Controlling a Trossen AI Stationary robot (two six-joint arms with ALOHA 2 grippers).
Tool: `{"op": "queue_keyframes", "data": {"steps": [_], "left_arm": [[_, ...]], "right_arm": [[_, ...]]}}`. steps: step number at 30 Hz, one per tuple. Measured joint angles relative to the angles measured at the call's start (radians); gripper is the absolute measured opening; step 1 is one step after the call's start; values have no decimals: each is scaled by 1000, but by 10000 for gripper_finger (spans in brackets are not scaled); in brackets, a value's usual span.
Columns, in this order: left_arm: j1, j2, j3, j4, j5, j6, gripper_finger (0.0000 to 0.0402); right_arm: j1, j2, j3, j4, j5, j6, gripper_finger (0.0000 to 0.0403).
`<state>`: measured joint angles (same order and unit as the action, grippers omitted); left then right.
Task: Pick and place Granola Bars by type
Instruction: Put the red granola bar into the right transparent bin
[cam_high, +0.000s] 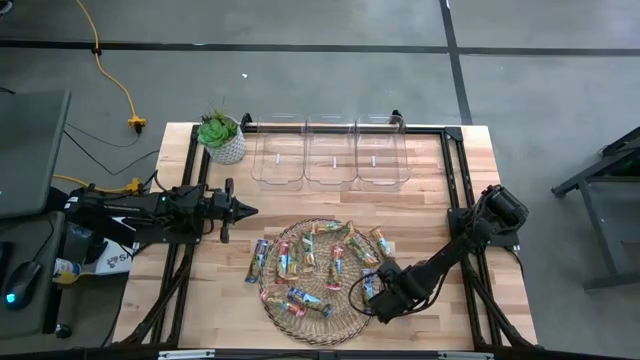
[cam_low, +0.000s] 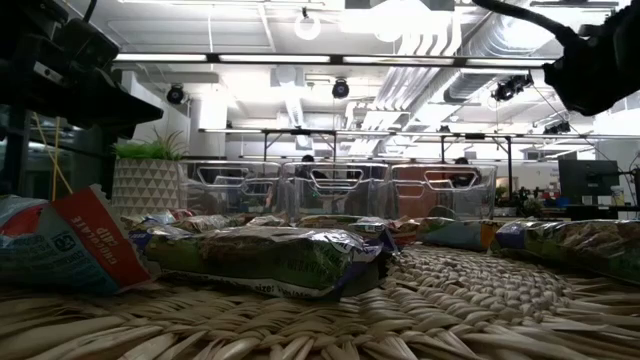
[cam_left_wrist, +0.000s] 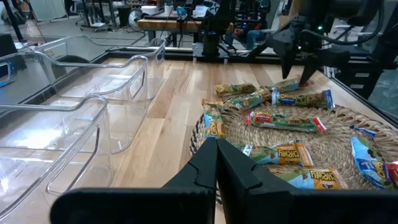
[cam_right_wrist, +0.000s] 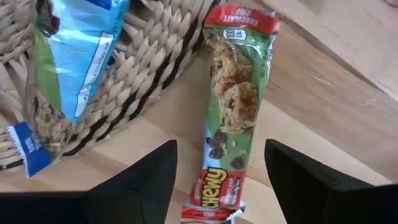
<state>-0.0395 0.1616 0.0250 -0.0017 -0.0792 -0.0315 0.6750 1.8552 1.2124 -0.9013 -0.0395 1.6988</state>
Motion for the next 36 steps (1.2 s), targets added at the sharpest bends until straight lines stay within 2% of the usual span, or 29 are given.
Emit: {"op": "queue_keyframes", "data": {"steps": [9,16,21,36], "left_arm": [[0,0,0,0,0,0,1],[0,0,0,0,0,0,1],[0,0,0,0,0,0,1],[0,0,0,0,0,0,1]], "right_arm": [[0,0,-44,33,5,-5,227],[0,-5,-117,162,-19,-2,227],[0,-8,-144,191,-27,0,223],[0,-3,-147,175,-31,-24,149]]}}
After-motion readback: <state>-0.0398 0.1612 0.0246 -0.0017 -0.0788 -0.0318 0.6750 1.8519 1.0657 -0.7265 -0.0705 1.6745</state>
